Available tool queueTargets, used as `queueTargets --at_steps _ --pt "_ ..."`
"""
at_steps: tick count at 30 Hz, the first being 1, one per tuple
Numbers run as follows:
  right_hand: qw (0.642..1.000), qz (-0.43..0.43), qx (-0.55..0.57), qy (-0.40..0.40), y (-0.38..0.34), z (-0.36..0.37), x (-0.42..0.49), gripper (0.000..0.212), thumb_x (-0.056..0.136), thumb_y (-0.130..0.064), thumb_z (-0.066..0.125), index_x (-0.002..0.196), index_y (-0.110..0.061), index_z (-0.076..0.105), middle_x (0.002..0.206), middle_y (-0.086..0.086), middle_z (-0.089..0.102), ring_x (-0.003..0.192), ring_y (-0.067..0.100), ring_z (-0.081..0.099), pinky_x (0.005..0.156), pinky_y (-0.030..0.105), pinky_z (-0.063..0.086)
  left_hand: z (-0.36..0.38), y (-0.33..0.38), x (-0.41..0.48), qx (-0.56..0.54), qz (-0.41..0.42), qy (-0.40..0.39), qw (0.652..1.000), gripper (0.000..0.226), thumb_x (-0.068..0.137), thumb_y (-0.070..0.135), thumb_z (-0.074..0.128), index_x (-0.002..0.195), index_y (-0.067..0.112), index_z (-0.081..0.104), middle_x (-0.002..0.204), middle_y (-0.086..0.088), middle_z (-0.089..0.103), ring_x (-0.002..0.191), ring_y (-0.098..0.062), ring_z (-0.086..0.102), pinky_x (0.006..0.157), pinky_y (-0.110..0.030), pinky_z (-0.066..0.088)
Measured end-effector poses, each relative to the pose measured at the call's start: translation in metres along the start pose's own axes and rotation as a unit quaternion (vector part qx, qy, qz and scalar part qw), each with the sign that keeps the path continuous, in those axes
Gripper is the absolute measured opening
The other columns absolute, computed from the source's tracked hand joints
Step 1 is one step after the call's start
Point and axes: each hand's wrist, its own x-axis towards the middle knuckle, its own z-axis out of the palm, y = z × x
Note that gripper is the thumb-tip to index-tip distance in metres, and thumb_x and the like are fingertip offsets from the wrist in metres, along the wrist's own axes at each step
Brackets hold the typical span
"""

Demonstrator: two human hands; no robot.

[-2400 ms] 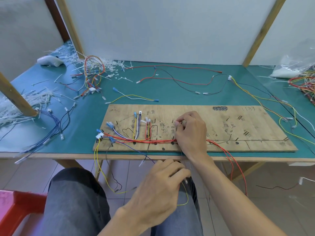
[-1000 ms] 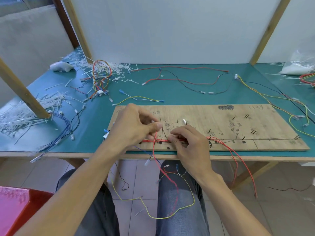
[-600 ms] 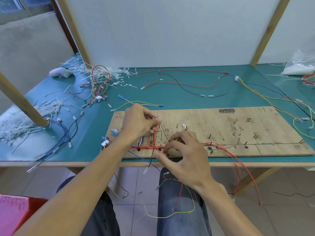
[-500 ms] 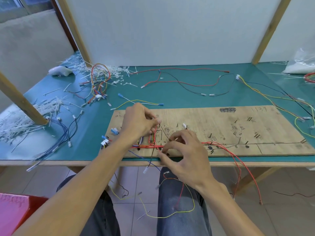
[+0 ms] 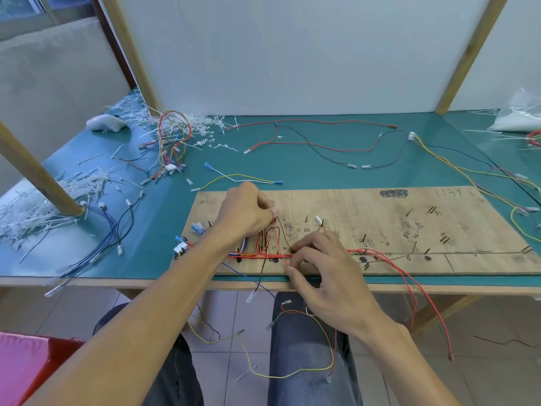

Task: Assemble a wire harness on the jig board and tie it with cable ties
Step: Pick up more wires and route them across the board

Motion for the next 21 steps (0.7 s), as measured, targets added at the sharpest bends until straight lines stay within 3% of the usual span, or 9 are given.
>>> queueTargets --at_steps 3,7,10,13,15,17,21 --pt "1.0 -0.025 -0.009 -0.014 0.004 -0.005 -0.005 0.008 0.1 -0.03 0.065 0.093 -0.025 0.064 0.113 -0.02 0.061 0.119 0.012 0.048 0.097 0.032 0.046 0.001 0.003 0.0 -0.001 0.001 -0.008 1.0 0.006 0.091 0.027 0.078 0.087 0.026 0.084 0.096 0.007 0.079 0.08 -0.003 0.063 0.08 -0.026 0.05" --pt "0.996 -0.057 -0.068 -0.032 0.0 -0.011 -0.006 0.007 0.102 -0.023 0.064 0.096 -0.021 0.061 0.11 -0.013 0.064 0.121 0.017 0.049 0.097 0.033 0.049 0.004 0.0 -0.002 -0.008 0.028 -0.006 1.0 0.018 0.091 0.012 0.077 0.082 0.027 0.082 0.086 0.009 0.077 0.08 -0.003 0.07 0.08 -0.027 0.059" --pt "0.989 -0.07 -0.117 -0.052 -0.007 -0.016 -0.004 0.011 0.105 -0.024 0.058 0.096 -0.018 0.061 0.106 -0.009 0.065 0.118 0.021 0.052 0.094 0.038 0.051 0.002 -0.003 -0.002 0.012 0.06 -0.003 0.998 0.012 0.091 0.017 0.08 0.088 0.028 0.082 0.084 0.014 0.075 0.075 0.005 0.065 0.065 -0.012 0.046" --pt "0.982 -0.071 -0.164 -0.068 -0.012 -0.017 -0.004 0.016 0.108 -0.026 0.052 0.101 -0.016 0.063 0.109 -0.006 0.066 0.118 0.025 0.054 0.091 0.042 0.053 -0.001 -0.004 -0.005 0.031 0.103 0.006 0.994 0.013 0.091 0.019 0.079 0.097 0.03 0.08 0.083 0.018 0.073 0.065 0.009 0.059 0.064 -0.007 0.039" --pt "0.977 -0.071 -0.19 -0.067 -0.014 -0.017 -0.004 0.015 0.108 -0.026 0.053 0.102 -0.017 0.063 0.11 -0.007 0.067 0.121 0.026 0.054 0.09 0.043 0.054 -0.003 -0.002 -0.006 0.045 0.123 0.001 0.991 0.018 0.091 0.016 0.077 0.101 0.031 0.079 0.084 0.018 0.073 0.064 0.008 0.059 0.07 -0.012 0.048" --pt "0.975 -0.066 -0.207 -0.058 -0.016 -0.016 -0.005 0.013 0.108 -0.025 0.055 0.1 -0.017 0.063 0.114 -0.007 0.07 0.13 0.027 0.052 0.092 0.042 0.055 -0.004 0.001 -0.008 0.094 0.136 -0.003 0.986 0.024 0.09 0.013 0.074 0.106 0.032 0.077 0.089 0.017 0.074 0.07 0.002 0.061 0.079 -0.028 0.057" --pt "0.968 -0.058 -0.239 -0.044 -0.018 -0.014 -0.01 0.01 0.105 -0.022 0.062 0.097 -0.016 0.066 0.121 -0.005 0.073 0.139 0.032 0.048 0.099 0.046 0.053 -0.005 0.01 -0.01 0.199 0.164 0.01 0.966 0.038 0.087 0.011 0.064 0.112 0.038 0.069 0.104 0.019 0.07 0.1 -0.017 0.065 0.075 -0.035 0.049"
